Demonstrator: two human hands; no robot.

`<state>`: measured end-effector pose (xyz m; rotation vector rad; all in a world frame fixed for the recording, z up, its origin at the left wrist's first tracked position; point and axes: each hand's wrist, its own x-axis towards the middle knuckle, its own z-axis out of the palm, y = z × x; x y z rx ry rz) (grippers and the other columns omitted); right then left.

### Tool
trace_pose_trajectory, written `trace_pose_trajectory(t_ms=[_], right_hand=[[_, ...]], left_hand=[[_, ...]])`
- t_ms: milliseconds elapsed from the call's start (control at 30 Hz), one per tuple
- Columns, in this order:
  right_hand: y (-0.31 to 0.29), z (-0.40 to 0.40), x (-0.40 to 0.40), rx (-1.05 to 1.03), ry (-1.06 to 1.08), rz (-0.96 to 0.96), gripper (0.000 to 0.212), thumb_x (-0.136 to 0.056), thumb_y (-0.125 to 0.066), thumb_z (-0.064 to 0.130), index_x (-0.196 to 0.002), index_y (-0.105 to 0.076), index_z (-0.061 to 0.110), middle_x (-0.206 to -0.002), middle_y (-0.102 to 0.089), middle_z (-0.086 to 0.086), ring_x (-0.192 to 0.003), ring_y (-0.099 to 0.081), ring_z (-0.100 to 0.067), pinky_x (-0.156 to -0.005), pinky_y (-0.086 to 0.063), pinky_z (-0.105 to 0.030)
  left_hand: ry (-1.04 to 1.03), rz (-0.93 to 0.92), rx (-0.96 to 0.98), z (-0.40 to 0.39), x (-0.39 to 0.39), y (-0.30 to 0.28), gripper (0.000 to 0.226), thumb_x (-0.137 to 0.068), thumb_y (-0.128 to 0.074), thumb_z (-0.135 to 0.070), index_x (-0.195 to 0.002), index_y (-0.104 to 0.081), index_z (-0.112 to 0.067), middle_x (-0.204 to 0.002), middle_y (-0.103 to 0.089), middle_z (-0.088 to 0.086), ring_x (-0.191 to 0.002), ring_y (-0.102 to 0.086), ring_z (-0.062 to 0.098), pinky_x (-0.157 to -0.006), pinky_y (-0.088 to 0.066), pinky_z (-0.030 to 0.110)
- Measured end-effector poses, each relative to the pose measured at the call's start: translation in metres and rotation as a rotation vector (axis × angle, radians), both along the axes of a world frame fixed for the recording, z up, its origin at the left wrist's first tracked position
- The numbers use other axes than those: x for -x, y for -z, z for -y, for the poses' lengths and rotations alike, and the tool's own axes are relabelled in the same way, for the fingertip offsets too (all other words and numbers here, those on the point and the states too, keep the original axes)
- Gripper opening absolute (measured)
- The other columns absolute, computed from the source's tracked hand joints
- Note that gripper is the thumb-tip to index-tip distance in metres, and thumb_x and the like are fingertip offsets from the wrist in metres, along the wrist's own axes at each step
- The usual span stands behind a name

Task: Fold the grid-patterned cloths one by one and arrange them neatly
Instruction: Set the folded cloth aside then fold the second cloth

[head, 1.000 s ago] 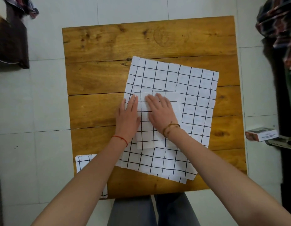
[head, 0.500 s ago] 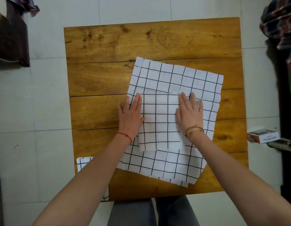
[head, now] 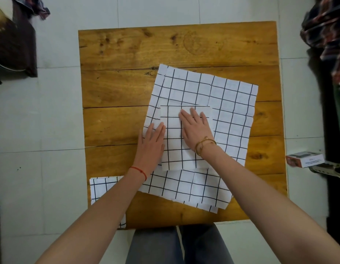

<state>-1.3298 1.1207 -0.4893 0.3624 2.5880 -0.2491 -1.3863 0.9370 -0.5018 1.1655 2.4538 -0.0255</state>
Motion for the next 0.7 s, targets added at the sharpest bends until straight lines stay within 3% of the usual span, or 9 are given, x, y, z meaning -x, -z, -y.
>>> trace_pose_trajectory(t_ms=[333,467,600,700], right_hand=[[-0.004,0.005,0.0,0.054,0.042,0.023,0.058,-0.099,-0.027,0.026,-0.152,-0.006,0.018,-0.16,-0.003,0.006,-0.147,0.001,-0.024,-0.119,-0.003,-0.048],[0.001,-0.001,-0.003,0.127,0.072,-0.088,0.055,-0.097,-0.03,0.024,-0.15,-0.018,0.018,-0.159,-0.013,0.003,-0.146,-0.009,-0.026,-0.118,-0.009,-0.048],[-0.011,-0.013,-0.02,0.222,0.431,-0.464,0.043,-0.091,-0.046,0.014,-0.133,-0.046,0.008,-0.137,-0.048,-0.01,-0.123,-0.043,-0.028,-0.104,-0.036,-0.038],[-0.014,-0.024,-0.045,0.153,0.865,-0.512,0.026,-0.091,-0.051,0.02,-0.114,-0.056,0.009,-0.111,-0.058,-0.007,-0.104,-0.053,-0.023,-0.087,-0.043,-0.031]], left_hand=[[0.073,0.049,0.002,0.067,-0.081,-0.009,0.061,-0.093,-0.053,-0.03,-0.148,-0.034,-0.012,-0.155,-0.031,0.008,-0.142,-0.03,0.031,-0.11,-0.035,0.053],[0.067,0.058,-0.024,0.073,-0.093,-0.014,0.051,-0.093,-0.052,-0.03,-0.142,-0.045,-0.015,-0.147,-0.044,0.006,-0.138,-0.037,0.03,-0.109,-0.037,0.05],[-0.207,0.152,-0.219,0.054,-0.079,-0.02,0.037,-0.095,-0.047,-0.026,-0.13,-0.051,-0.018,-0.13,-0.051,0.002,-0.125,-0.044,0.019,-0.105,-0.042,0.037],[-0.534,0.239,-0.326,0.029,-0.057,-0.019,0.031,-0.094,-0.052,-0.027,-0.124,-0.052,-0.018,-0.118,-0.053,-0.002,-0.112,-0.047,0.013,-0.098,-0.042,0.026]])
